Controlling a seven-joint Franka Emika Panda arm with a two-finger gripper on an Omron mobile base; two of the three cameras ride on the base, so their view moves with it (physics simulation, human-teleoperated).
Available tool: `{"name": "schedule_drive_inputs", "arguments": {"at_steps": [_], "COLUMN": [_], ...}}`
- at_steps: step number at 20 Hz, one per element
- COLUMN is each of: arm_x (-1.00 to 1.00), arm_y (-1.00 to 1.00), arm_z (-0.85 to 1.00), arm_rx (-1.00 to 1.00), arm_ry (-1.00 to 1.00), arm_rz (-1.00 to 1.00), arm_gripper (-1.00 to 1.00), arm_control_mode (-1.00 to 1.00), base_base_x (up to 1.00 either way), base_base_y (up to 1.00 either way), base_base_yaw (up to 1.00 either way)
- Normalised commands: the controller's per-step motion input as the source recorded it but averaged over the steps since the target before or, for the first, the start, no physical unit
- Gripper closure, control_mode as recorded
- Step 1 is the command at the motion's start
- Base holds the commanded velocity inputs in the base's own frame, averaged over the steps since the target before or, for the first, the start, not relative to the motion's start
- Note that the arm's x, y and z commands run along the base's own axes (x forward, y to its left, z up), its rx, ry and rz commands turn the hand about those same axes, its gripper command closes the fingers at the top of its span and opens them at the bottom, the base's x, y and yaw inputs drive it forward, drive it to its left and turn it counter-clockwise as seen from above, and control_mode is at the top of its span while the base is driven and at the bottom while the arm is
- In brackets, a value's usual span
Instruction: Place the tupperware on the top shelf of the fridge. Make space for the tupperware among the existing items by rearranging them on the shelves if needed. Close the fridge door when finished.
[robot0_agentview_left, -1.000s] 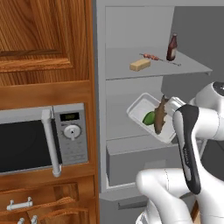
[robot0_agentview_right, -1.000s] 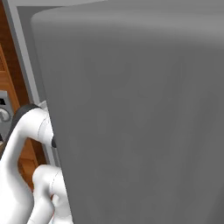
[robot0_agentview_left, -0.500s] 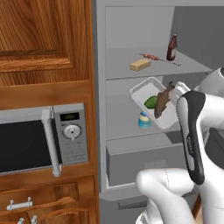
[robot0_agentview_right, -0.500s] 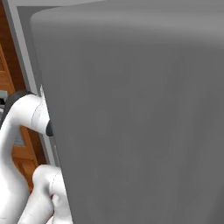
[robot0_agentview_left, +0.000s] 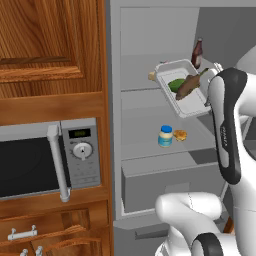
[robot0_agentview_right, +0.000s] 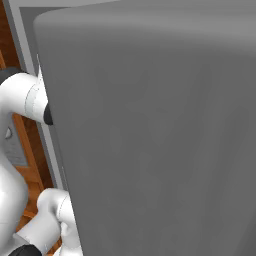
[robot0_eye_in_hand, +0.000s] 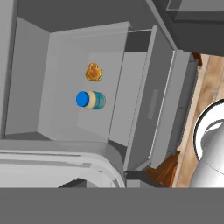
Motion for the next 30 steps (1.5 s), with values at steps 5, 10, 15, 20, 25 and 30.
{"name": "schedule_drive_inputs", "arguments": {"at_steps": [5, 10, 15, 20, 25, 30], "arm_x": [0.15, 0.48, 0.55, 0.7, 0.82, 0.7], "arm_y": [0.21, 0.01, 0.19, 0.26, 0.04, 0.21], "arm_z": [0.41, 0.03, 0.0, 0.0, 0.0, 0.0], "arm_rx": [0.17, 0.12, 0.01, 0.0, 0.01, 0.0], "arm_ry": [0.0, 0.0, -0.04, 0.0, 0.0, 0.0], "arm_rz": [-0.06, 0.0, 0.0, 0.0, 0.0, 0.0], "arm_gripper": [1.0, 1.0, 1.0, 1.0, 1.0, 1.0], "arm_control_mode": [-1.0, -1.0, -1.0, -1.0, -1.0, -1.0], "base_base_x": [0.0, 0.0, 0.0, 0.0, 0.0, 0.0], "base_base_y": [0.0, 0.0, 0.0, 0.0, 0.0, 0.0], "base_base_yaw": [0.0, 0.0, 0.0, 0.0, 0.0, 0.0]}}
